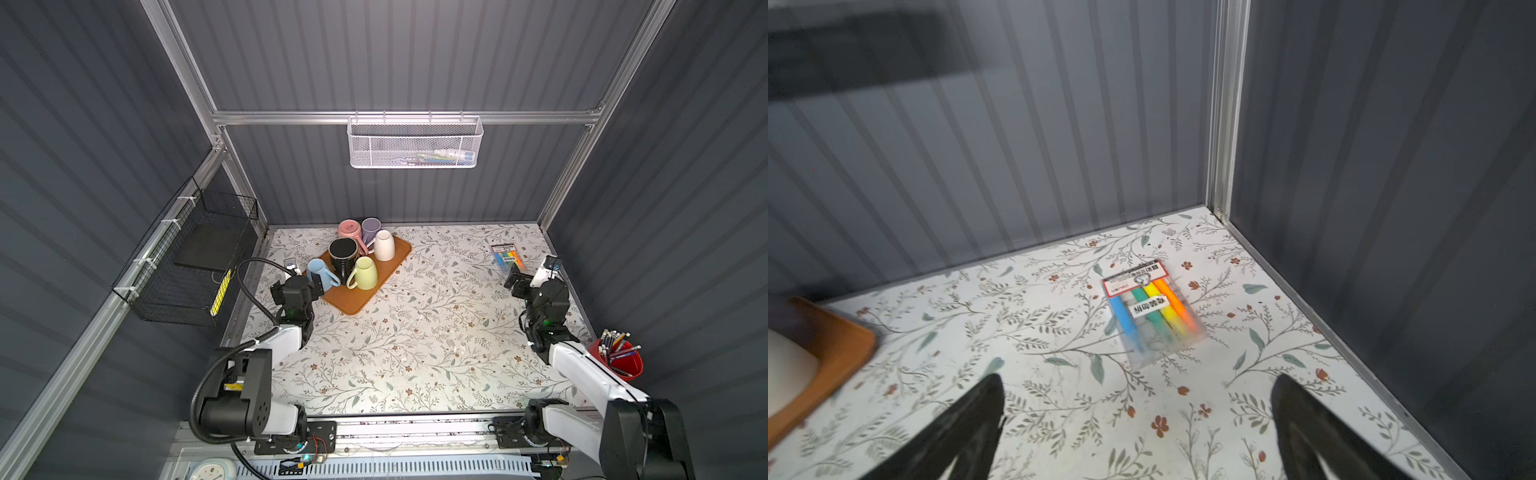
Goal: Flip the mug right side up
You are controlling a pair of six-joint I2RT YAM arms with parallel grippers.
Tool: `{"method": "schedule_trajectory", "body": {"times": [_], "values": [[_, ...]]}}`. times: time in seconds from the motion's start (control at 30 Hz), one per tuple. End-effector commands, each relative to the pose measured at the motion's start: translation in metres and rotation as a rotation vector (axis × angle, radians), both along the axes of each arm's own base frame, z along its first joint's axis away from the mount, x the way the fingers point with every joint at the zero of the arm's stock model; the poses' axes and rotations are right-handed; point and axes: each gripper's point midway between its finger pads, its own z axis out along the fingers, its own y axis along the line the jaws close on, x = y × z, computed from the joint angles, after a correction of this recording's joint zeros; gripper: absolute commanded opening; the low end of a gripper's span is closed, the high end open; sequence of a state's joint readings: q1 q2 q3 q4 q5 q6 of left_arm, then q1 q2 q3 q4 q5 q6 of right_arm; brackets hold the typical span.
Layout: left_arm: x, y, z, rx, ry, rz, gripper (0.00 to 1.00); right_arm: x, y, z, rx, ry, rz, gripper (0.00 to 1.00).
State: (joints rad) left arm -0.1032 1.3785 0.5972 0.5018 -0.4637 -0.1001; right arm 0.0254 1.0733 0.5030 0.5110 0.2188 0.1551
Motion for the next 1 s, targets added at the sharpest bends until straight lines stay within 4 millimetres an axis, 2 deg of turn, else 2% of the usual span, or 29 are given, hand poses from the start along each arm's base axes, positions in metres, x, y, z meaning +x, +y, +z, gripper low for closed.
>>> {"method": "schedule_trajectory", "body": {"times": [0.0,0.1,0.23,0.4,0.57,0.7,0.87,0.97], "values": [[-0.007,0.005,0.012,-0.072,0.084,0.062,1.00,-0.002,0.025,-0.021,0.117,0.178,0.113,0.99],[-0.006,-0.012,0.027,-0.156,0.115,-0.005,1.00,0.006,0.055,-0.010,0.205,0.230,0.259,0.98],[-0.015,-0.039,0.057,-0.236,0.066,-0.072,1.00,0.027,0.094,-0.011,0.268,0.345,0.402,0.94],[-0.035,-0.062,0.080,-0.275,0.114,-0.109,1.00,0.060,0.148,-0.016,0.345,0.451,0.547,0.89],[-0.059,-0.068,0.074,-0.306,0.164,-0.122,1.00,0.095,0.194,-0.025,0.471,0.516,0.641,0.82],[-0.074,-0.068,0.064,-0.338,0.179,-0.127,1.00,0.123,0.228,-0.041,0.538,0.570,0.674,0.79],[-0.084,-0.070,0.059,-0.371,0.190,-0.137,1.00,0.151,0.257,-0.064,0.636,0.624,0.657,0.74],[-0.089,-0.073,0.057,-0.391,0.195,-0.150,1.00,0.165,0.269,-0.084,0.695,0.660,0.610,0.72]]}}
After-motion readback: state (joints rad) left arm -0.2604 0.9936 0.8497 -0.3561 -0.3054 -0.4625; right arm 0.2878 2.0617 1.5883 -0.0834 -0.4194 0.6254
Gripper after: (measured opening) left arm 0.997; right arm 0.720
